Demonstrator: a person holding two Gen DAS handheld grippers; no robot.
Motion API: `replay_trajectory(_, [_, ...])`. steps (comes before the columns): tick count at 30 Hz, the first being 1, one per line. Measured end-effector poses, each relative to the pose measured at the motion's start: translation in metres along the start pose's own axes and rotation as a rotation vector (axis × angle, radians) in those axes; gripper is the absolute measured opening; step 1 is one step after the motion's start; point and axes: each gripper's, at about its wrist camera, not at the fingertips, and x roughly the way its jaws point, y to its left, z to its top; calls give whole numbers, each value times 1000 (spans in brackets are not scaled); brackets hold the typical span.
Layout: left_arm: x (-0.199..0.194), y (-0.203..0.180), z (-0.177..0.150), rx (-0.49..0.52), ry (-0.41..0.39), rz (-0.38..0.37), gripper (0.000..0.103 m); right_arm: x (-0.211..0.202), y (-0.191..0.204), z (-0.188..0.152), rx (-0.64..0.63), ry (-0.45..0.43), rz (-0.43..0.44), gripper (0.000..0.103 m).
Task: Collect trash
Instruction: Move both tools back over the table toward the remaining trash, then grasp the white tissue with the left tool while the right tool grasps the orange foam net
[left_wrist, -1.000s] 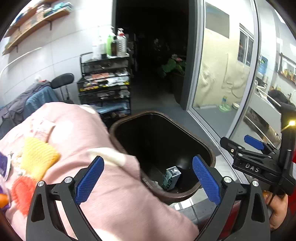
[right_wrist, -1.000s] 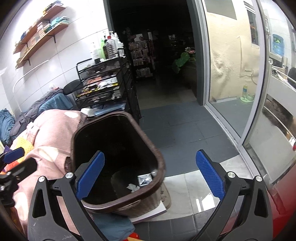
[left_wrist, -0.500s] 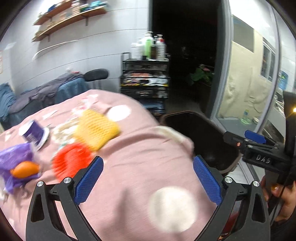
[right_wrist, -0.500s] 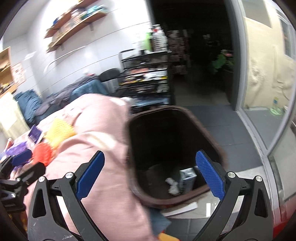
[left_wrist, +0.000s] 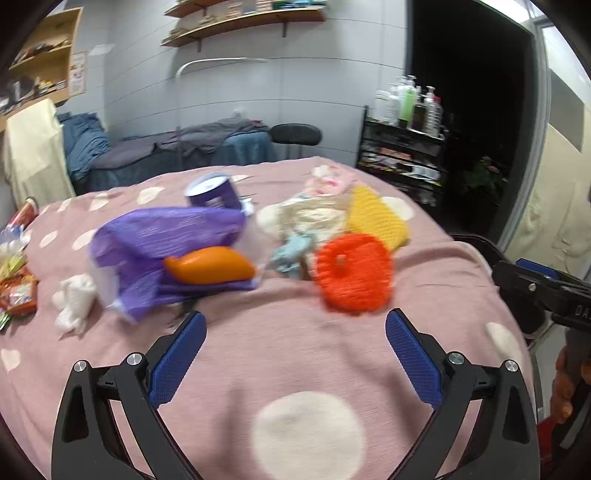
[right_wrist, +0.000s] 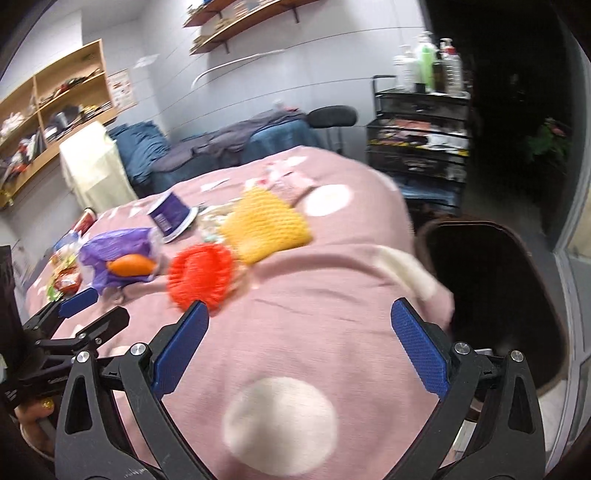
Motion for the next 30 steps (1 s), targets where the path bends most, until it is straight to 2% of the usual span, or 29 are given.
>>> replay_trajectory(6, [-4, 48, -11, -76, 13, 90, 96, 33, 41, 7, -64, 88, 62, 97])
replay_trajectory(12, [-4, 96, -17, -86, 44, 211, 96, 71, 71, 18, -106, 197, 81, 97])
replay_trajectory(16, [0, 128, -15, -105, 67, 268, 96, 93, 86, 19, -136, 253, 59, 97])
replay_trajectory(21, [18, 164, -7, -137, 111, 298, 96, 105, 98, 18, -191, 253, 13, 96])
replay_trajectory(23, [29, 176, -3, -145, 137, 304, 93, 109, 98, 18, -196, 258, 4, 81])
replay_trajectory(24, [34, 178, -3, -148, 147, 302, 88, 110, 97, 17, -195, 264, 4, 78])
replay_trajectory(26, [43, 187, 0, -173, 167, 280, 82, 114, 95, 16, -185, 274, 8, 63])
replay_trajectory(30, [53, 193, 0, -208, 193, 258, 52, 112, 89, 18, -161, 257, 22, 43])
